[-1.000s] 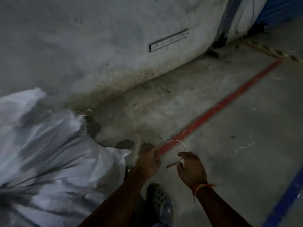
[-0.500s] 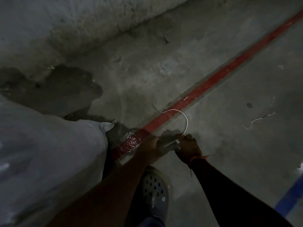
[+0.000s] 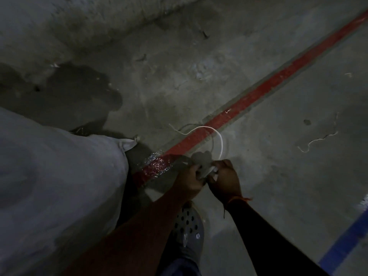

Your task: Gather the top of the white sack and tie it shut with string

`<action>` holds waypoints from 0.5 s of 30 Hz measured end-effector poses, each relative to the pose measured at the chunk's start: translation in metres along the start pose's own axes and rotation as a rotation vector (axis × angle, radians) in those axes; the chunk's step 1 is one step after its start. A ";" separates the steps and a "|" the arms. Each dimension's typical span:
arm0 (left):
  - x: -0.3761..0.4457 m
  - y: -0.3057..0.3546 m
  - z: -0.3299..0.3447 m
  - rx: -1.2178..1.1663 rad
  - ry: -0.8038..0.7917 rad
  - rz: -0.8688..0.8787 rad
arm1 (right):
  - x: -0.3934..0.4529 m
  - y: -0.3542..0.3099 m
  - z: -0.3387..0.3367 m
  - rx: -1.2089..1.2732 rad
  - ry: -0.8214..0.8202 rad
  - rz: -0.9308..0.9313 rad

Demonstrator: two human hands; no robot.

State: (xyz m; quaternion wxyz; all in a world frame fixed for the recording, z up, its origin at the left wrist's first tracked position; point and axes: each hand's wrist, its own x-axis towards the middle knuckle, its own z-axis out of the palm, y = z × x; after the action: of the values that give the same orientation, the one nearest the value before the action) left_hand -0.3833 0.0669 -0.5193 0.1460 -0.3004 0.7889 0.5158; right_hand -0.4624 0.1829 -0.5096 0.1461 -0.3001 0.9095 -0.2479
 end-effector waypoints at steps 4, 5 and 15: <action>-0.022 0.023 -0.016 -0.172 0.097 -0.012 | -0.010 -0.025 -0.010 0.116 -0.001 0.097; -0.030 0.029 -0.022 -0.203 0.144 -0.001 | -0.011 -0.038 -0.018 0.155 0.027 0.087; -0.194 0.111 -0.162 -0.322 0.358 0.253 | -0.028 -0.222 -0.128 0.726 0.264 0.144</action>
State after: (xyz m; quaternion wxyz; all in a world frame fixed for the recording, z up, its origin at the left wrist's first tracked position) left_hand -0.2889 0.0156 -0.2653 -0.1110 -0.3051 0.7413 0.5874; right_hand -0.3891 0.0919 -0.2803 0.1417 -0.1298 0.7923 -0.5790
